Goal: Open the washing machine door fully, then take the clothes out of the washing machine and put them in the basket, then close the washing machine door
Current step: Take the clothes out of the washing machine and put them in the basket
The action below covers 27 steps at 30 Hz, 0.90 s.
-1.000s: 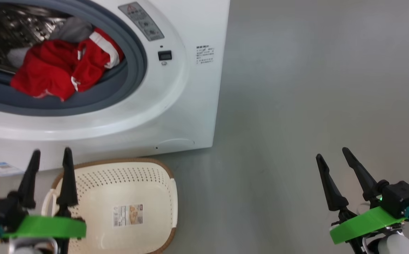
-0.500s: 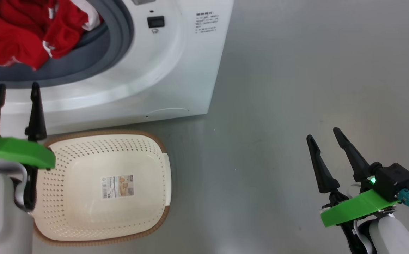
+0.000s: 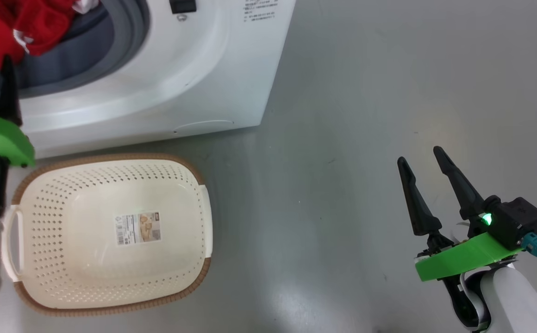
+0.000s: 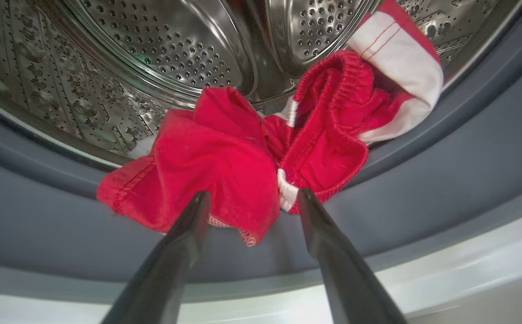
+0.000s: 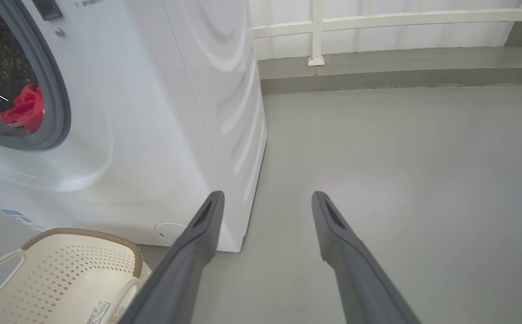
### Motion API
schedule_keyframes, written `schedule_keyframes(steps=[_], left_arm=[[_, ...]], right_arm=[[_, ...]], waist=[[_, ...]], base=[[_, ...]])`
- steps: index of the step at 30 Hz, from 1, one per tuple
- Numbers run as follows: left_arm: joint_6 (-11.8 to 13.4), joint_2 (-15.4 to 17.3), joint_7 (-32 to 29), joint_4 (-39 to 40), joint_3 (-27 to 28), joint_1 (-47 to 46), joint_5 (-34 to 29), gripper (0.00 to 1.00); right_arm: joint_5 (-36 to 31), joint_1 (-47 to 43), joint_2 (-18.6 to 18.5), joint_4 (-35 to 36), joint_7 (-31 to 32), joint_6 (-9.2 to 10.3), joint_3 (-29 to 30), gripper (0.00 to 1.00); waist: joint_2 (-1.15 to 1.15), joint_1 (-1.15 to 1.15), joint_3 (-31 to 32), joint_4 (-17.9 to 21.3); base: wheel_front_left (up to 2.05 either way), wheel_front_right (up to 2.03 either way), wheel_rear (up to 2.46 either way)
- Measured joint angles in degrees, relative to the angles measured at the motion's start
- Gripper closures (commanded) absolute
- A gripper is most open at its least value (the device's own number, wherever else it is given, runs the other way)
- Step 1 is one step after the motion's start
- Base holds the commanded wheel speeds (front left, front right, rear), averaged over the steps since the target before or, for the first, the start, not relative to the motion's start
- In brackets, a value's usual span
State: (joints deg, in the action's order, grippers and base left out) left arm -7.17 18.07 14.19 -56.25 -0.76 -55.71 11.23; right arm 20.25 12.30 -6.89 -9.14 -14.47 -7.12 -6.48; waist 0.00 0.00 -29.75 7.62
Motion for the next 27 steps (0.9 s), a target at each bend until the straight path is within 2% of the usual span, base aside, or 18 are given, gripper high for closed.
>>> schedule_keyframes(steps=[18,27], left_arm=[[0.0,1.9,-2.6,-12.6,-7.7,-10.9,-0.8,0.0],[0.0,2.7,-2.5,-15.3,-9.8,-13.0,-0.8,0.0]], right_arm=[[-0.2,1.5,0.4,0.5,-0.2,0.0,-0.3,0.0],[-0.3,2.2,0.4,0.7,-0.2,0.0,-0.5,0.0]], waist=[[0.0,0.0,-2.9,0.9],[0.0,0.0,-3.8,1.4]], base=[[0.0,0.0,0.0],[0.0,0.0,0.0]])
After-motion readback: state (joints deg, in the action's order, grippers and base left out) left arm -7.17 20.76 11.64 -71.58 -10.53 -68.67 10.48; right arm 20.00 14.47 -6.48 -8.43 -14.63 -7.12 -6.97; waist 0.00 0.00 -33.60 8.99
